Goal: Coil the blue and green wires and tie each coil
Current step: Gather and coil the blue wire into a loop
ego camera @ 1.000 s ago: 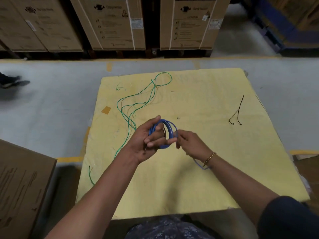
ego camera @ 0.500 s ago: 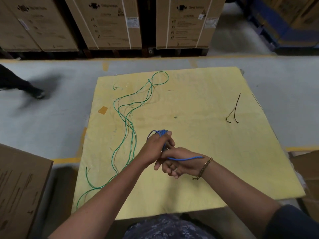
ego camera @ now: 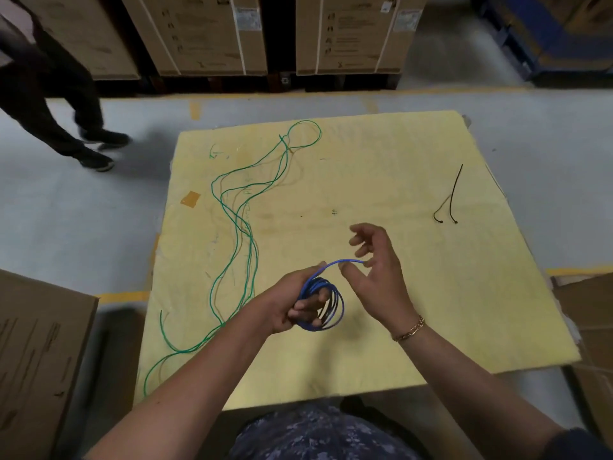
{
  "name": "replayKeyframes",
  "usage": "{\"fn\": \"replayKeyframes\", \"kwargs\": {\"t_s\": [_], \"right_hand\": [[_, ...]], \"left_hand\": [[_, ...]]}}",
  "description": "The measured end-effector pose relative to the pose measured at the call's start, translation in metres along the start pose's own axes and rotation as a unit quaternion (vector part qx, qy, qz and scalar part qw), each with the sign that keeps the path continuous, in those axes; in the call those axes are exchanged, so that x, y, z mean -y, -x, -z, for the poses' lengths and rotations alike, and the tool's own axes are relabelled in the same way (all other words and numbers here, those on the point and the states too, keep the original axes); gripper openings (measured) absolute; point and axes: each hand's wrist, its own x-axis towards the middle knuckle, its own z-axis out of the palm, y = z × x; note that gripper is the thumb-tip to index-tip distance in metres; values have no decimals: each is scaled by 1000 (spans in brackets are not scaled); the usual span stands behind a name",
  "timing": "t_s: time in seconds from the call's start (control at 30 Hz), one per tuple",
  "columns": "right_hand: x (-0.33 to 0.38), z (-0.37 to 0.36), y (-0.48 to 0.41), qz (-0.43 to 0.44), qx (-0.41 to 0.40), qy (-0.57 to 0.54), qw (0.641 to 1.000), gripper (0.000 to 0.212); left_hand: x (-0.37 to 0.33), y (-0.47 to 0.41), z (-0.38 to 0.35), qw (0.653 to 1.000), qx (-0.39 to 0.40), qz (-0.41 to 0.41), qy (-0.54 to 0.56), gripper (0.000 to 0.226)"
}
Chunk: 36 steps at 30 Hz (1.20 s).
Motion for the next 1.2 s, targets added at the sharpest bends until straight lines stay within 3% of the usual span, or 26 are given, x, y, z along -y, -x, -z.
{"fn": "replayKeyframes", "kwargs": {"t_s": [0.1,0.17,0.2,0.27,0.3,0.37,0.47,0.63,0.73,0.87,1.03,1.13,1.2], "right_hand": [[11,4,-4,40,52,60,996,51],[8,9,-13,34,163,195,967,47],[4,12,-18,-12,249,207,946,46],[-3,12,-19,-130,392,57,909,49],[-6,10,-17,-177,411,-33,894,50],[-9,4,-13,-245,400,-152,870,54],[-13,-2,-7,-285,393,-238,841,67],[-11,-6,-9,-275,372,-240,853,25],[-10,-5,-9,-283,358,-238,857,11],[-18,-8,-5,-307,313,-230,869,26],[-17,-19,0,-344,210,-227,886,13],[-12,-20,2,-384,169,-281,863,6],[-11,-17,1,-412,188,-328,829,21]], "left_hand": [[0,-3,-7,1000,-4,26,13,72],[-1,-5,-8,999,3,40,35,75],[-2,-4,-8,998,14,46,49,76],[-4,-1,-8,995,48,52,72,77],[-5,0,-8,993,66,54,80,78],[-8,2,-8,989,96,58,97,79],[-10,5,-6,984,123,61,112,76],[-8,8,-4,980,138,31,138,63],[-5,7,-9,991,94,-3,99,50],[-4,5,-15,998,27,-24,50,51],[-6,-2,-16,996,-87,-32,-6,55],[-5,-7,-16,988,-141,-49,-33,58],[-4,-10,-19,982,-174,-69,-38,58]]}}
